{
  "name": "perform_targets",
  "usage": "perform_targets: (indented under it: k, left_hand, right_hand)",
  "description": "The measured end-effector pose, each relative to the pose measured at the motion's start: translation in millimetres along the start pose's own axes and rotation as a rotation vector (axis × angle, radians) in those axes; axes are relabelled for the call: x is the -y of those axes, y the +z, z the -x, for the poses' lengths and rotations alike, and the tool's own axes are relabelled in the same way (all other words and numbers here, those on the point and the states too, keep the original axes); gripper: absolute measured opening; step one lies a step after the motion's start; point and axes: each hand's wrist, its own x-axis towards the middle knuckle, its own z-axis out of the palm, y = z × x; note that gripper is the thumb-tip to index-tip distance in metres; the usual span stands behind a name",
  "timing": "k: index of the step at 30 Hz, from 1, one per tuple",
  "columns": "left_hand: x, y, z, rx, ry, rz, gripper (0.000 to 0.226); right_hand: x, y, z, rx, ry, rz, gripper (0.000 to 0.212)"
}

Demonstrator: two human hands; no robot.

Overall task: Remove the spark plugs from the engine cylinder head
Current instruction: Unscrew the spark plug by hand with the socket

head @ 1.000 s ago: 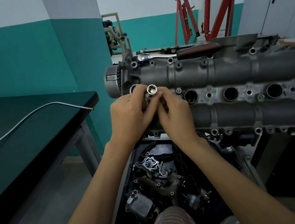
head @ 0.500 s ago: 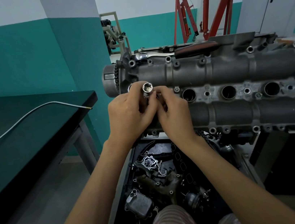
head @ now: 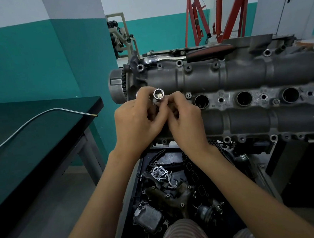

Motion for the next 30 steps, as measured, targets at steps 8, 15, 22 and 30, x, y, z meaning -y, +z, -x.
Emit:
perform_targets:
  k: [8,15,22,30]
  left_hand:
    - [0.0,4.0,-1.9,-0.065,-0.024,-0.042,0.031]
    - [-2.7,1.9,-0.7,-0.056,-0.014,-0.006,0.029]
    - [1.0,3.4,-0.5,-0.041,-0.028,-0.045,0.022]
    - [-0.3,4.5,-1.5,-0.067,-0.038,-0.028,0.039]
  right_hand:
    - [0.6,0.6,-0.7,-0.01,0.01,0.033,0.02]
    - [-0.3,0.1,0.0,-0.006,0.012,-0.003,0.007]
    - [0.1,1.4,-0.6,-0.017,-0.01,0.008,0.013]
    - [-0.3,0.0,-1.0,-0.019,0.019,0.002,0.006]
